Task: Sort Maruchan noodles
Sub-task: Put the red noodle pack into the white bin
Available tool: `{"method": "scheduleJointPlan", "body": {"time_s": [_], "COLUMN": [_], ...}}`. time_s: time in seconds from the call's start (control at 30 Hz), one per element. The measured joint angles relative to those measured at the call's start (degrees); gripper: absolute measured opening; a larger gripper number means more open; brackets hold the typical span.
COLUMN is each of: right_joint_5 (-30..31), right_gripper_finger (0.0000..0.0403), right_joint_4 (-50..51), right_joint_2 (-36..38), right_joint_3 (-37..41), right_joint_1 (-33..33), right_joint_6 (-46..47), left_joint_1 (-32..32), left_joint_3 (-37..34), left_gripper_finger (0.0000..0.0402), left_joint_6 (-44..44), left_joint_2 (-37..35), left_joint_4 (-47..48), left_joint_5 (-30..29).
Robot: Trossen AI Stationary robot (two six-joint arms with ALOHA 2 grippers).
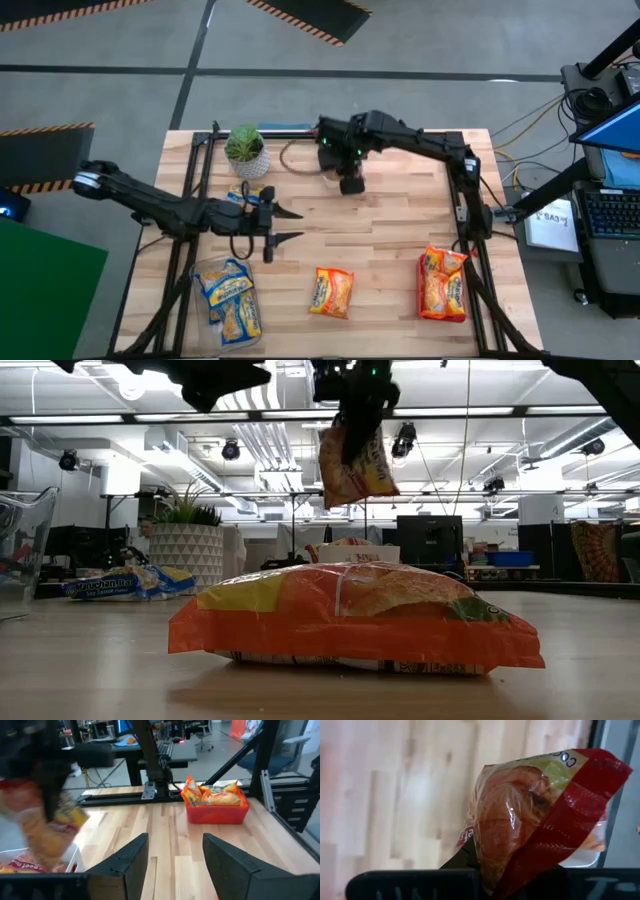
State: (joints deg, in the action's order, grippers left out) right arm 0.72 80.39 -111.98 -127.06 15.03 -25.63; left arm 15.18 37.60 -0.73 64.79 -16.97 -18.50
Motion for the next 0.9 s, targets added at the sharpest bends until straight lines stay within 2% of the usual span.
{"method": "scheduleJointPlan", "body": {"time_s": [0.17, 0.43, 0.67, 0.8, 0.9], "right_joint_5": [-4.06, -8.31, -11.60, -11.95, -12.09], "right_gripper_finger": [0.0024, 0.0024, 0.0023, 0.0026, 0.0042], "right_joint_4": [-6.08, -16.00, -26.01, -29.00, -29.88], "right_joint_2": [0.00, 0.00, -0.02, -0.07, -0.07], "right_joint_3": [2.45, 13.45, 23.14, 25.82, 26.97], "right_joint_1": [6.01, 13.48, 15.38, 15.23, 15.23], "right_joint_6": [-4.83, -10.18, -13.57, -15.24, -14.54], "left_joint_1": [0.60, 0.70, 0.70, 0.70, 0.65], "left_joint_3": [-1.35, -2.64, -2.69, -2.73, -2.84], "left_gripper_finger": [0.0164, 0.0160, 0.0160, 0.0160, 0.0160], "left_joint_6": [-0.06, -0.04, -0.04, -0.04, -0.04], "left_joint_2": [-2.27, -3.47, -3.18, -3.13, -3.08], "left_joint_4": [-0.27, 0.07, 0.00, -0.08, -0.02], "left_joint_5": [-0.05, -0.50, -0.62, -1.47, -2.14]}}
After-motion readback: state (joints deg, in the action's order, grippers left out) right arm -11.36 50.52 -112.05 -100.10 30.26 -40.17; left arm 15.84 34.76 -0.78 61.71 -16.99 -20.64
